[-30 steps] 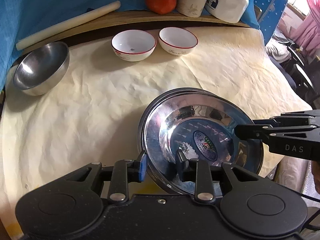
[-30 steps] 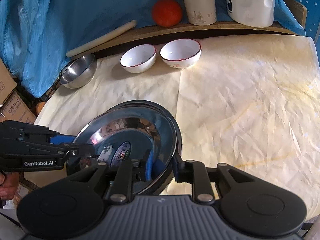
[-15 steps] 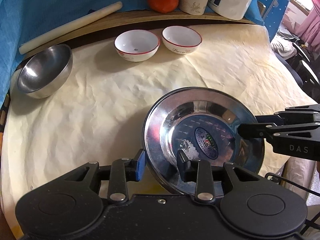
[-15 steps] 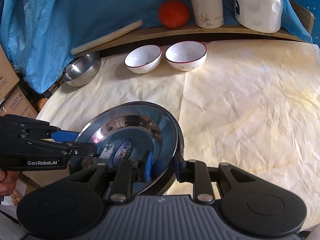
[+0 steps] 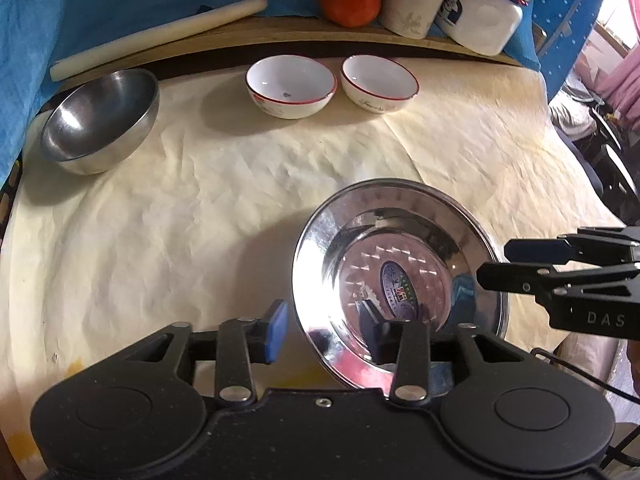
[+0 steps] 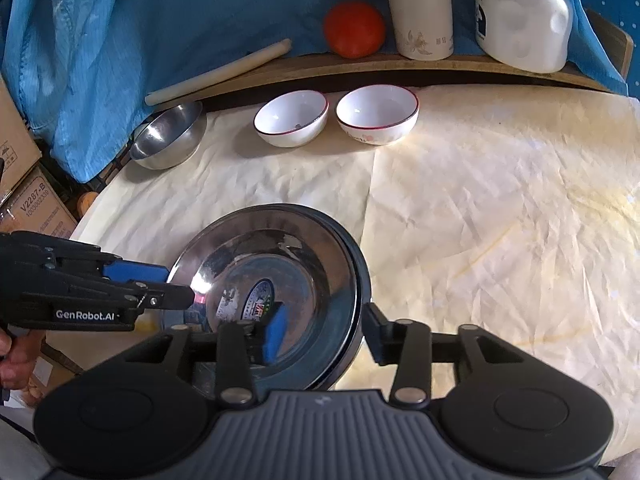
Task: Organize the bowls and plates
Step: 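Lower the stacked plates onto another steel plate and open both grippers, then withdraw both grippers from the plate stack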
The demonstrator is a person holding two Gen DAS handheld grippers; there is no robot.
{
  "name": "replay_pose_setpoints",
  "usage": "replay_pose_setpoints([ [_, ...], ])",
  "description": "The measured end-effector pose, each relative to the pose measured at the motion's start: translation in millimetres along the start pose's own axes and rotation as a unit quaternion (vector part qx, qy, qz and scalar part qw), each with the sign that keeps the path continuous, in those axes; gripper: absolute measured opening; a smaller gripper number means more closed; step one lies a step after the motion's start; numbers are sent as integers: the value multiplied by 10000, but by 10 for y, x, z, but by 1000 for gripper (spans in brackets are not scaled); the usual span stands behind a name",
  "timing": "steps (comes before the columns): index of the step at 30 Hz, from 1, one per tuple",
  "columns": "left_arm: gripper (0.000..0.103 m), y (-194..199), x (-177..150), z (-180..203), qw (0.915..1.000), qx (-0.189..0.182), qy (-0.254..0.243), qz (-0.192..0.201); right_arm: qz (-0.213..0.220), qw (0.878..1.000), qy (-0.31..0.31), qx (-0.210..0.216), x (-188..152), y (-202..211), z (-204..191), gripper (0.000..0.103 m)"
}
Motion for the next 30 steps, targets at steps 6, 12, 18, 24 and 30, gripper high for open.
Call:
replay_pose_setpoints([
  [6, 76, 66, 66, -91, 9994, 37, 276, 189, 45, 10000, 37, -31, 41, 9, 13, 66],
  [12, 93, 116, 133, -271, 9965, 191, 722, 383, 151, 9998, 112, -44, 128, 6, -1, 90],
  [18, 102, 168, 206, -569, 9850, 405, 1527, 700, 233, 9993, 305, 28, 285, -36, -58, 99],
  [24, 102, 295, 284, -951, 9582, 783, 2441, 1273, 351, 9966, 720, 209, 547, -113, -189, 102],
  [30, 102, 329, 372, -1242, 9290, 1213, 3116, 1584, 513, 9896, 1277, 408, 907, -241, -363, 102],
])
Point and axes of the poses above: each gripper's, at about its wrist camera, not at the fingertips, and y roughly against the way its jaws point, z to its right, x to its top, the point moved 7 cm from there along -y, roughly the way its jaws point, and after that the axes turned 5 degrees about y, right-handed, at the moved point
